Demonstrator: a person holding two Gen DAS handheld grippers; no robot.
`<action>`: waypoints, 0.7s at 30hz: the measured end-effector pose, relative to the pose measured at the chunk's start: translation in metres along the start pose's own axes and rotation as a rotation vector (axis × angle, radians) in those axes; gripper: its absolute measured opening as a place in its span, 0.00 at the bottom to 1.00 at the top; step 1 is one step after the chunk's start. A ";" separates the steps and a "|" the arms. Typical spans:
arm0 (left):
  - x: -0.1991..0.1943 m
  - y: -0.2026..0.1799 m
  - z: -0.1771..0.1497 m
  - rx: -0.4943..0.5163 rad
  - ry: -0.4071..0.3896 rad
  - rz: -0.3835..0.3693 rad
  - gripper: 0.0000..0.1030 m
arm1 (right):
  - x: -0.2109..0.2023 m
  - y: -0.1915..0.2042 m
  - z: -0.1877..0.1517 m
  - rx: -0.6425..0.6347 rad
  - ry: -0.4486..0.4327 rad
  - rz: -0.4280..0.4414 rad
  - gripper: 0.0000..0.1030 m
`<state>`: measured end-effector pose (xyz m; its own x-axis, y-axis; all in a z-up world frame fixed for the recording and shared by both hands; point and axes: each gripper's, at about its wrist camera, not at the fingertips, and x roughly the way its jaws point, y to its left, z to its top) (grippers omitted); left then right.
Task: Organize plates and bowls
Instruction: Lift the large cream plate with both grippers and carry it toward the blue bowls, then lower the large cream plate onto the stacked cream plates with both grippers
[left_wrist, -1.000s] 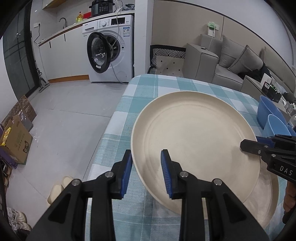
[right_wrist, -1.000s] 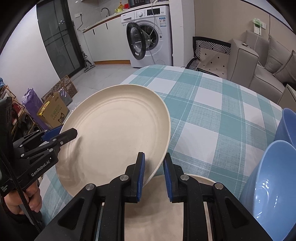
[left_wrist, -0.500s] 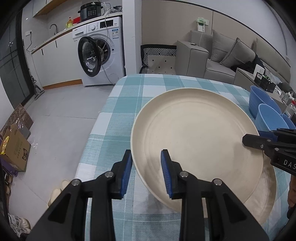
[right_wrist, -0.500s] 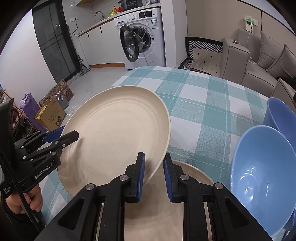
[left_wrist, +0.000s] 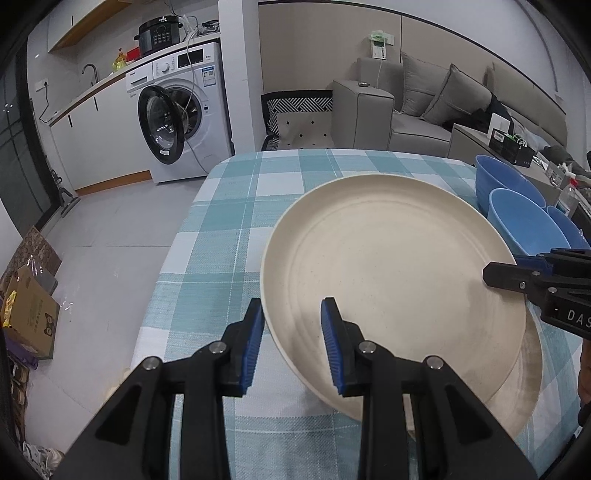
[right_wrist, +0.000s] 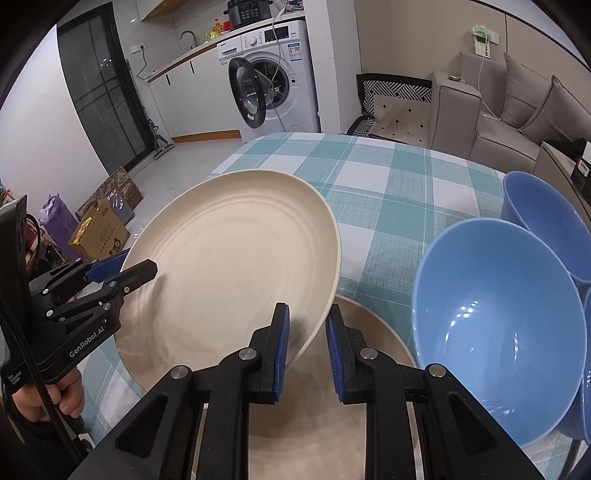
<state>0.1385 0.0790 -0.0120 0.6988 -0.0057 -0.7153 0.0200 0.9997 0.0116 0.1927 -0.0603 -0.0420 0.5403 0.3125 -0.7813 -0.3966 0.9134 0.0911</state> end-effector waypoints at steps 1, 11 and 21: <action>0.000 -0.002 -0.001 0.005 0.003 -0.002 0.29 | -0.001 -0.002 -0.002 0.005 -0.001 -0.001 0.20; -0.001 -0.027 -0.005 0.058 0.005 -0.009 0.29 | -0.011 -0.022 -0.022 0.041 -0.002 -0.006 0.20; -0.006 -0.044 -0.015 0.099 0.009 -0.016 0.29 | -0.029 -0.031 -0.032 0.057 -0.027 -0.010 0.20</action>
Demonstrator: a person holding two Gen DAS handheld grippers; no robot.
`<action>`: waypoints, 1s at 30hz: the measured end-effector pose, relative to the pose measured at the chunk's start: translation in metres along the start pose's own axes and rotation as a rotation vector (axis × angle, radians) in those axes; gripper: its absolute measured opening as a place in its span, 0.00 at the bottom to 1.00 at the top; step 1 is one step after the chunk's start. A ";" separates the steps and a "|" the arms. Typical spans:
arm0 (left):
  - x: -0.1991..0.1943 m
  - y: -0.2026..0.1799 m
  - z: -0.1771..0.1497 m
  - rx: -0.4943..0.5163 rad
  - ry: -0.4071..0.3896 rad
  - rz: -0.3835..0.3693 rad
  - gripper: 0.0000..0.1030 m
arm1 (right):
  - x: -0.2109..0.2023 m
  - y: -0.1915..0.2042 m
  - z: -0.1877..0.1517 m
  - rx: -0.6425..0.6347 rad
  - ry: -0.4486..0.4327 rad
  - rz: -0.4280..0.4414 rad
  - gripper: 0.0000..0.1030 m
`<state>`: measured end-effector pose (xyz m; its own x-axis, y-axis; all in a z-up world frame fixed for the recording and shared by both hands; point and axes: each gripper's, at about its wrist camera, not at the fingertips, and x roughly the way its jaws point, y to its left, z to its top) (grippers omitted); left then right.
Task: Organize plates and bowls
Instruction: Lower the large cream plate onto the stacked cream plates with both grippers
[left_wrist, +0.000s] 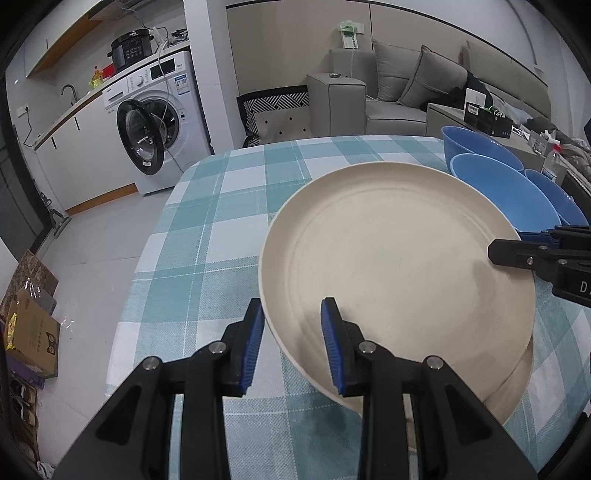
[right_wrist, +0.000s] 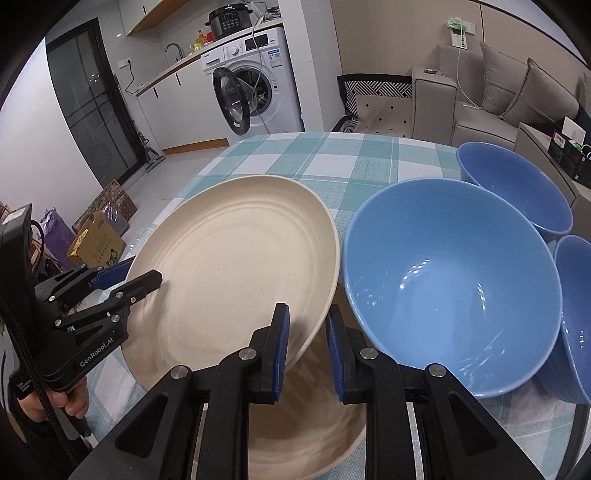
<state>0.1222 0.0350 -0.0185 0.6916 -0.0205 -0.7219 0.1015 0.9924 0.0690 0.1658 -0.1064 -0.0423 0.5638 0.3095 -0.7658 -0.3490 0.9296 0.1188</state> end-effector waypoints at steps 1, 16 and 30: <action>0.000 -0.001 -0.001 0.002 0.001 -0.001 0.29 | -0.002 0.000 -0.001 0.000 -0.002 0.001 0.20; -0.008 -0.009 -0.011 0.022 0.003 0.009 0.29 | -0.004 -0.002 -0.019 -0.007 0.007 0.011 0.20; -0.010 -0.019 -0.020 0.047 0.013 0.004 0.29 | 0.002 -0.008 -0.038 0.006 0.032 0.010 0.20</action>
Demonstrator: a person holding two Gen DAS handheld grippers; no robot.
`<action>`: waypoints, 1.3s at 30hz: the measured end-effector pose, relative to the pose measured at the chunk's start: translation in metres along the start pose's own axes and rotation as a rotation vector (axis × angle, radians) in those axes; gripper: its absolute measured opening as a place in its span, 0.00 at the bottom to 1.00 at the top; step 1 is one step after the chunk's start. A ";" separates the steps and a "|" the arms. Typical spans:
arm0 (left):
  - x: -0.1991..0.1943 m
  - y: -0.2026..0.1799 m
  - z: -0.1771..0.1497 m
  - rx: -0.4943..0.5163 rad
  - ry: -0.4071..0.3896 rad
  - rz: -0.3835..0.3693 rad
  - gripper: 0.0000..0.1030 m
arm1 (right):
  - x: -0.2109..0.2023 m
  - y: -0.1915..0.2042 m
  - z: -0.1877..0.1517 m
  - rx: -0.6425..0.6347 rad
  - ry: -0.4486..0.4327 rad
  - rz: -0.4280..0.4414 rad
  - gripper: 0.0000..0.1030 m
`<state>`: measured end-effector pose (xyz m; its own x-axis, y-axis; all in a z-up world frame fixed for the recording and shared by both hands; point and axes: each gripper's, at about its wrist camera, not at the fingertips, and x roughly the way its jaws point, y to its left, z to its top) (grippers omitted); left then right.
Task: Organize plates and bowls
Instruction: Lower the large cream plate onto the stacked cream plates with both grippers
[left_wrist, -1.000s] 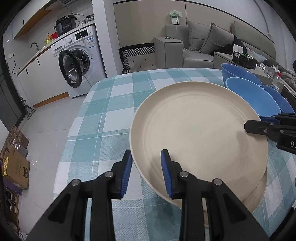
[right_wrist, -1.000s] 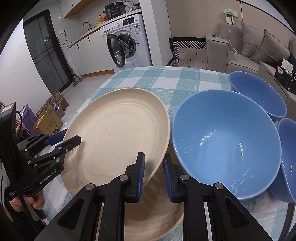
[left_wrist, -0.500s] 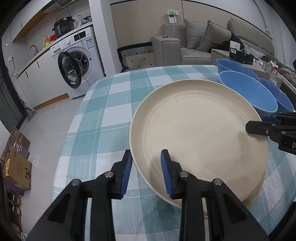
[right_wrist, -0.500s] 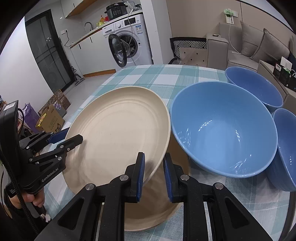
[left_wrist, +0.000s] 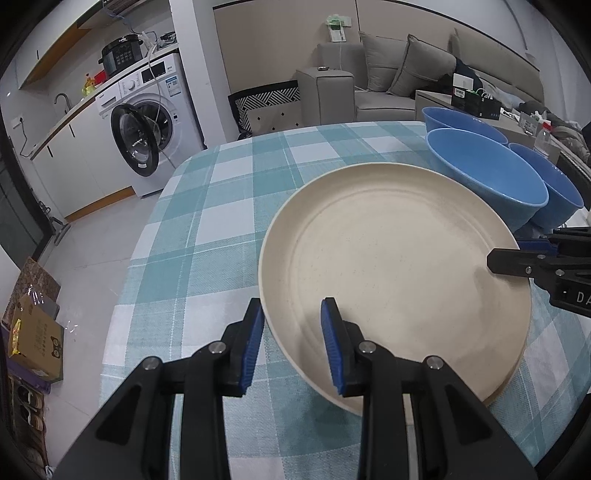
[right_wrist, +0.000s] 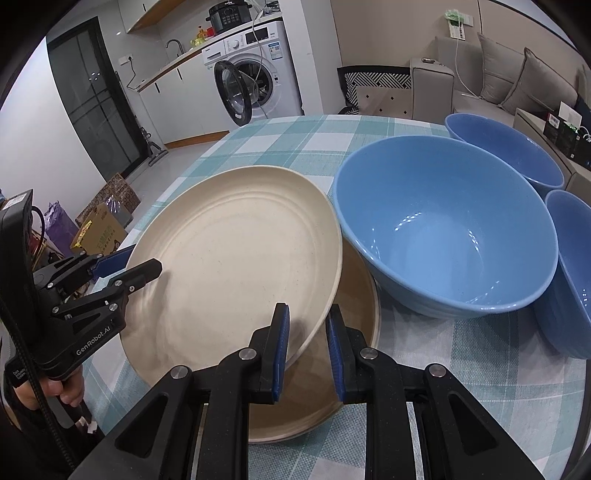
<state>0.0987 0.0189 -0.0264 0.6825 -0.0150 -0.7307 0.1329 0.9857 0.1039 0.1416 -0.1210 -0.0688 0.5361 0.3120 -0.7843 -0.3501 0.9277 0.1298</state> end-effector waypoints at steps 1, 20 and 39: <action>0.000 -0.001 0.000 0.004 0.000 -0.001 0.29 | 0.000 -0.001 -0.001 0.001 0.001 -0.003 0.20; 0.003 -0.013 -0.003 0.050 0.014 0.021 0.29 | 0.001 0.003 -0.014 -0.022 0.018 -0.053 0.21; 0.002 -0.023 -0.005 0.105 0.030 0.033 0.30 | -0.008 0.003 -0.027 -0.031 0.045 -0.055 0.23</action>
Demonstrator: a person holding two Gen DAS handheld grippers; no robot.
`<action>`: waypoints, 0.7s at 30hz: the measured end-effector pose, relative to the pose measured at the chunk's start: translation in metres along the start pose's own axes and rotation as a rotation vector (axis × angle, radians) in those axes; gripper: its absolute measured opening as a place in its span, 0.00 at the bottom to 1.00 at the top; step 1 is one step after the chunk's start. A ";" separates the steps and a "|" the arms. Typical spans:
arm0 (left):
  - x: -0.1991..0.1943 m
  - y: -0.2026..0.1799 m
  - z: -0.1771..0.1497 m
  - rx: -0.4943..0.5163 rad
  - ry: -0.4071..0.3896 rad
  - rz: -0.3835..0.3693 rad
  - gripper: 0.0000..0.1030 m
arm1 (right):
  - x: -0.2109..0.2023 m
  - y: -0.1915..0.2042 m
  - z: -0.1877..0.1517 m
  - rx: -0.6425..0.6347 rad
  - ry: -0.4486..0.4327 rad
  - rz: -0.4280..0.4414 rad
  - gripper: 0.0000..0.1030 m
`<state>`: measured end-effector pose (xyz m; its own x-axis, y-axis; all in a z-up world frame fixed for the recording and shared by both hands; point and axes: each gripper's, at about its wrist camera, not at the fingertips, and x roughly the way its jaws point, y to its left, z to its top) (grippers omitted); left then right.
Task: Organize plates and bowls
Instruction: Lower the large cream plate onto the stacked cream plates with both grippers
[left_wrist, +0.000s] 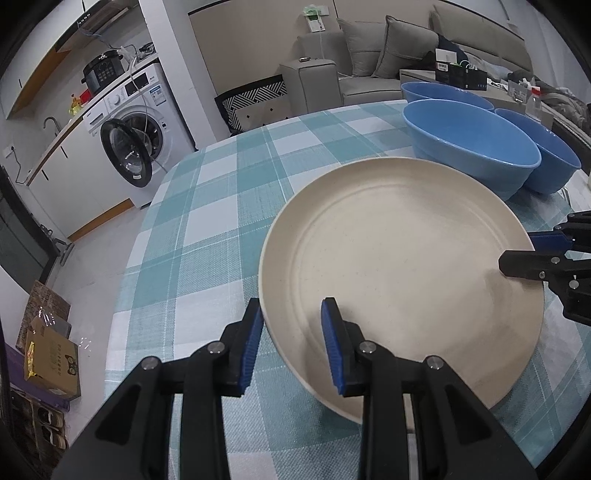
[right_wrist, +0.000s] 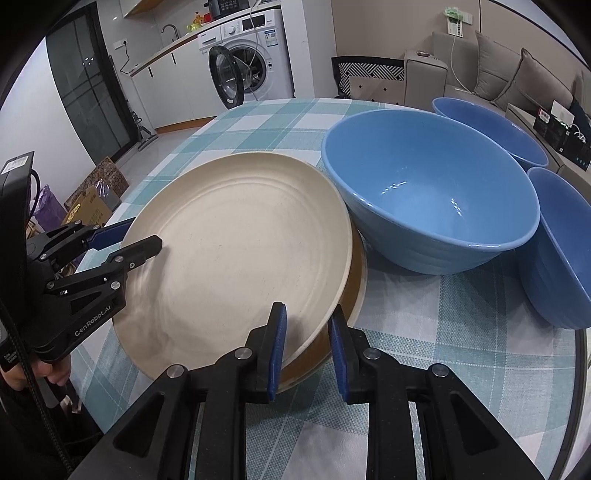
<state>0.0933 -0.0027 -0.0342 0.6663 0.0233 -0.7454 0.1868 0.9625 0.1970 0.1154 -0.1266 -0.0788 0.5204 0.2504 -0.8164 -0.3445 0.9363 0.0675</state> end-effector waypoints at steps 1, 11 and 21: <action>0.000 -0.001 0.000 0.004 0.001 0.003 0.30 | 0.000 0.000 0.000 -0.001 0.000 -0.001 0.23; 0.001 -0.002 -0.001 0.012 -0.003 0.010 0.30 | 0.000 0.003 0.001 -0.016 -0.002 -0.016 0.24; 0.007 -0.010 -0.002 0.031 0.015 -0.010 0.30 | 0.001 0.000 0.000 -0.028 -0.002 -0.070 0.24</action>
<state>0.0946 -0.0120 -0.0427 0.6534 0.0176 -0.7568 0.2160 0.9539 0.2086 0.1154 -0.1268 -0.0794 0.5457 0.1851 -0.8173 -0.3293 0.9442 -0.0060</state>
